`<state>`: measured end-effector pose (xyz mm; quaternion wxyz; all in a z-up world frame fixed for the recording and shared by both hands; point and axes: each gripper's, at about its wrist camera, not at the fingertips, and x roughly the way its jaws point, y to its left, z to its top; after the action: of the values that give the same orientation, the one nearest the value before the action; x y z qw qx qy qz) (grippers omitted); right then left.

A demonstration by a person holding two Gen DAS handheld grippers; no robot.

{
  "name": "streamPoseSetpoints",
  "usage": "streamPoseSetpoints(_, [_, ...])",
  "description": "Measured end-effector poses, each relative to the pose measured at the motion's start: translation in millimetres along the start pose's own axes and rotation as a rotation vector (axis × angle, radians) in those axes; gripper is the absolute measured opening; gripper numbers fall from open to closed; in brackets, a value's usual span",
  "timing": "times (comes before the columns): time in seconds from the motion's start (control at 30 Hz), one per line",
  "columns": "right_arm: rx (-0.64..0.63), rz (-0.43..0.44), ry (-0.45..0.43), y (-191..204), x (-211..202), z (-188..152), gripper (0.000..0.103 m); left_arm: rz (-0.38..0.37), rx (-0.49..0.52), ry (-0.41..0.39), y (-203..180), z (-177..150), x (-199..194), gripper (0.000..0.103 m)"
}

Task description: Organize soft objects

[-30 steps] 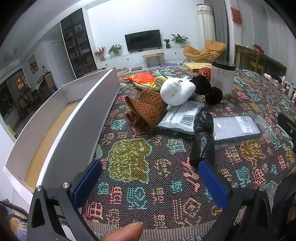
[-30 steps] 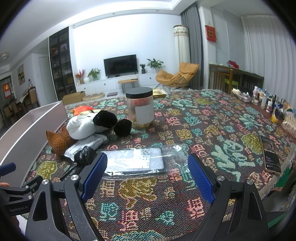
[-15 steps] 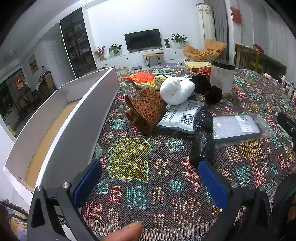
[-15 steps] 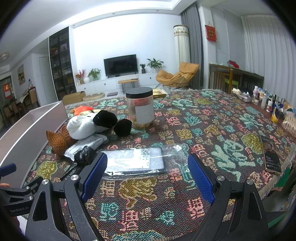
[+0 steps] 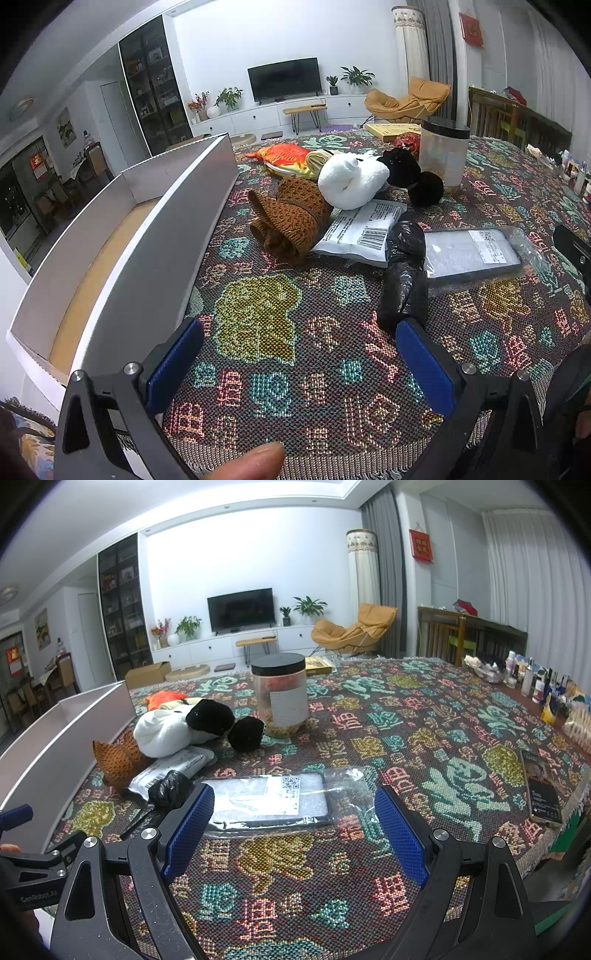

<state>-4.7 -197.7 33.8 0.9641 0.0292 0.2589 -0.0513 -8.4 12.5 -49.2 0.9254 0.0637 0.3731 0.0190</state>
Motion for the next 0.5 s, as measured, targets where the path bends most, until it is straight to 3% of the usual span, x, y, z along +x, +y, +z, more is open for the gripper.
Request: streamPoseSetpoints(0.5, [0.000,0.002,0.003,0.4,0.4,-0.3,0.090,0.000,-0.002,0.005,0.3,0.8,1.8,0.103])
